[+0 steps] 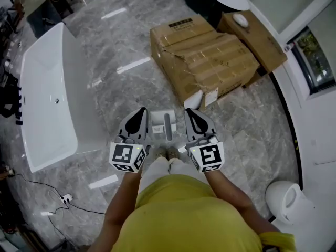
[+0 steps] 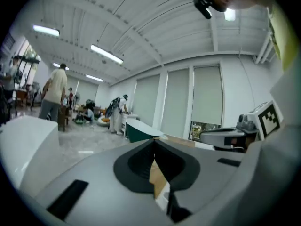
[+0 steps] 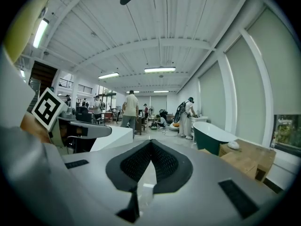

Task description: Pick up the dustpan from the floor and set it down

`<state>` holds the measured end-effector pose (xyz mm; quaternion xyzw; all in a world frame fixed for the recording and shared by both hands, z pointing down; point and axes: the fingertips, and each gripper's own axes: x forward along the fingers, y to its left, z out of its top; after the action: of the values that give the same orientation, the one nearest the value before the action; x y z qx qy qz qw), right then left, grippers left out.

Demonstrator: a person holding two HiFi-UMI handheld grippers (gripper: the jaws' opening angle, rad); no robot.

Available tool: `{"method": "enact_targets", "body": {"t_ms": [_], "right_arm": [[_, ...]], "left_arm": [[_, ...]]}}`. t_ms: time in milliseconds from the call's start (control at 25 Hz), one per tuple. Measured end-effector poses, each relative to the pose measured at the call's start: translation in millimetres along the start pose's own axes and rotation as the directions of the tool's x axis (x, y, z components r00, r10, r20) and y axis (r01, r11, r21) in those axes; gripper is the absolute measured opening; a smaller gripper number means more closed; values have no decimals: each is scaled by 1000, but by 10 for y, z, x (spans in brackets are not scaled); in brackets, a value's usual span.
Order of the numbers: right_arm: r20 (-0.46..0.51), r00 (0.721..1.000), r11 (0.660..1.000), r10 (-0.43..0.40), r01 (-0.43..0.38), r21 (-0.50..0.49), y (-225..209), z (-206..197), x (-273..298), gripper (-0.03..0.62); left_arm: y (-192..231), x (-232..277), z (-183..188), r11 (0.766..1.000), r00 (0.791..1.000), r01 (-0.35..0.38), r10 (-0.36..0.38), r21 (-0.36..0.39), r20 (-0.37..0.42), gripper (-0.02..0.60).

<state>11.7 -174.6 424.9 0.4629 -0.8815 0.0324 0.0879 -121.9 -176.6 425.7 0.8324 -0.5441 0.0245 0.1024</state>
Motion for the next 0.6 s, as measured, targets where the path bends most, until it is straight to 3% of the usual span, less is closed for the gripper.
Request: {"method": "enact_targets", "body": {"t_ms": [240,440,600], "right_arm": [[160,986,997,-46,56,-57,-186,785,-98,11],[261,963,992,-72,97,-85,-294,1286,-252,11],[263,962,992,-76,101,-80,-335,1360,-263,11]], "left_arm": [[-101,-210,976,972,977,-137,101,189,187,3],[-199,-298,1329,960,966,-177,127,219,224,3],[-224,-303,1476,951,955,-193,126,242,268,3]]}}
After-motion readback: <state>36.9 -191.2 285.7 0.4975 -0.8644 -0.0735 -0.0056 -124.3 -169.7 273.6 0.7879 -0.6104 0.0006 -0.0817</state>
